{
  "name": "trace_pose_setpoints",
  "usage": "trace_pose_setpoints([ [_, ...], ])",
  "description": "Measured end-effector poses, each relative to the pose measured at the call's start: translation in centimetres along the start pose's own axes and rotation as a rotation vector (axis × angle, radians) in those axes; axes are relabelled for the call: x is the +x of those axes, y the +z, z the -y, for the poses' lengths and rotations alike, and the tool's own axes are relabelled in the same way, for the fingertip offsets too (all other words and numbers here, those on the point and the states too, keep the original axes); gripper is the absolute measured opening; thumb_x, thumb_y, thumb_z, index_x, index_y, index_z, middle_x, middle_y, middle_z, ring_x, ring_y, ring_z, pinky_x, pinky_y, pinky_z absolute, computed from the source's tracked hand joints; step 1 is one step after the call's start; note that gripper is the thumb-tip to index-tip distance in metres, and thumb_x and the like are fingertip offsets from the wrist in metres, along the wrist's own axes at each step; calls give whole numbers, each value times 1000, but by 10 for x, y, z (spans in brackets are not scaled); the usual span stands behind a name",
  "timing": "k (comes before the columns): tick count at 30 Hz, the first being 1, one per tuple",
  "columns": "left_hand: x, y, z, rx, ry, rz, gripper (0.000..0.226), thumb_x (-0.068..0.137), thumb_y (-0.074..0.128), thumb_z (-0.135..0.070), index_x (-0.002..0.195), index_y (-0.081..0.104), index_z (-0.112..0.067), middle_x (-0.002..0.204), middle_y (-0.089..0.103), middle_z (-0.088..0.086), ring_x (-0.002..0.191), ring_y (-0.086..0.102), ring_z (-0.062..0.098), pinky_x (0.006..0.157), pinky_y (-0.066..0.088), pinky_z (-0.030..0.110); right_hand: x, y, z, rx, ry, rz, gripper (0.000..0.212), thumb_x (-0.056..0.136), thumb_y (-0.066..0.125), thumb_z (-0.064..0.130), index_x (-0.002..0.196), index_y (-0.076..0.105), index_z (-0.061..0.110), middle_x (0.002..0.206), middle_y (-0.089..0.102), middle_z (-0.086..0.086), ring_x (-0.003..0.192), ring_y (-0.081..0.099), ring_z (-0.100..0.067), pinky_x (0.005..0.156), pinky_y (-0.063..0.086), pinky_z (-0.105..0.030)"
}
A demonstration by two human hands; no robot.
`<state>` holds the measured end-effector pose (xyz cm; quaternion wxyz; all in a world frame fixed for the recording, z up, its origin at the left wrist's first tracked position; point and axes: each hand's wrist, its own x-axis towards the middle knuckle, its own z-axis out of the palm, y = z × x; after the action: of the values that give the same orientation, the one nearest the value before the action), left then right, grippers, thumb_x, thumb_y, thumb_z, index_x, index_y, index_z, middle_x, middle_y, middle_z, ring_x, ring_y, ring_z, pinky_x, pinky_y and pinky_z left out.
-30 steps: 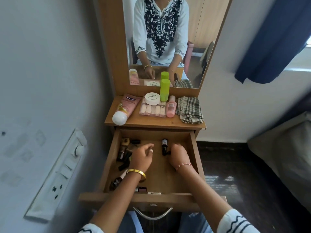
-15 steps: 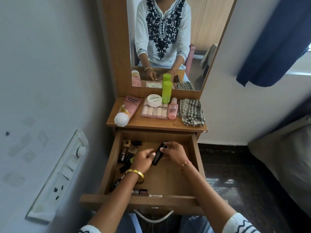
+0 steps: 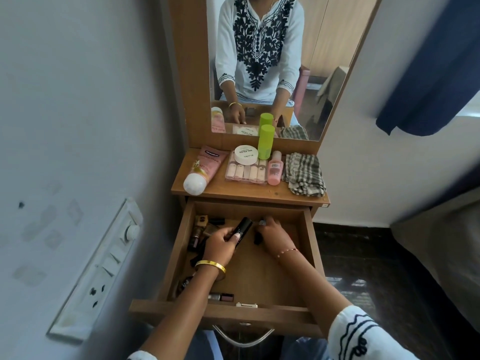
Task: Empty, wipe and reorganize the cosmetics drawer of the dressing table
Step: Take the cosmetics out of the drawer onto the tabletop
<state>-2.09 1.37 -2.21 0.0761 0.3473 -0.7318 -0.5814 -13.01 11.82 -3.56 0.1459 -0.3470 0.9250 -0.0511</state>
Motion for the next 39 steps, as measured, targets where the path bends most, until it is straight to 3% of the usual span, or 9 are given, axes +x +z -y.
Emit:
trace_pose_setpoints([
  [6,-1,-1,-1,-34,26,-10,34,88,57,-13,122,57,-8,111,63,12,100,61,26,89,53,41,0,-2,1,-103,-31,13,26,94,49,15,117,56,6,134,37,-17,116,47,-32,99,45,-38],
  [12,-8,-2,-15,-222,73,-94,30,91,52,-11,120,57,-7,88,62,10,69,57,12,56,48,8,-11,-12,-3,277,-15,-170,25,90,57,16,114,60,10,118,52,-9,107,56,-24,88,47,-24],
  [16,-4,-5,-47,-285,153,-169,30,91,52,-12,121,58,-9,94,66,12,79,61,19,75,53,28,-16,-43,7,562,-1,-337,24,87,62,14,110,62,8,110,60,-4,95,56,-10,64,41,-5],
  [18,3,-8,-66,-291,193,-175,29,89,56,-12,117,60,-7,100,67,9,89,62,23,84,53,38,-14,-64,12,678,-9,-435,24,86,63,16,109,62,9,106,64,-3,92,58,-10,67,42,-6],
  [21,16,-16,-87,-225,233,-234,28,85,61,-12,113,62,-6,100,66,6,98,61,22,84,49,29,0,-91,16,772,34,-498,23,84,66,21,103,64,9,100,68,-6,91,63,-17,76,52,-23],
  [24,32,-22,-105,-161,193,-362,31,84,62,-15,113,62,-4,110,66,11,104,60,24,82,42,23,24,-113,16,741,111,-551,21,82,69,23,94,66,7,90,67,-7,82,61,-18,62,43,-21],
  [26,43,-25,-111,-104,165,-408,32,85,61,-17,114,61,-3,114,65,12,107,59,25,85,43,25,37,-121,17,692,148,-555,21,82,68,23,94,66,6,91,68,-11,86,62,-23,65,43,-26],
  [32,67,-24,-111,141,178,-340,36,82,65,-22,112,62,-2,113,66,17,101,62,32,88,53,41,60,-127,18,607,186,-526,29,87,62,18,111,62,3,109,62,-15,101,60,-29,75,41,-27],
  [39,75,-21,-118,426,266,-323,39,84,64,-24,118,59,-6,118,64,15,111,58,31,92,50,39,70,-122,21,683,215,-567,31,84,67,20,111,60,7,106,62,-16,99,60,-30,85,49,-37],
])
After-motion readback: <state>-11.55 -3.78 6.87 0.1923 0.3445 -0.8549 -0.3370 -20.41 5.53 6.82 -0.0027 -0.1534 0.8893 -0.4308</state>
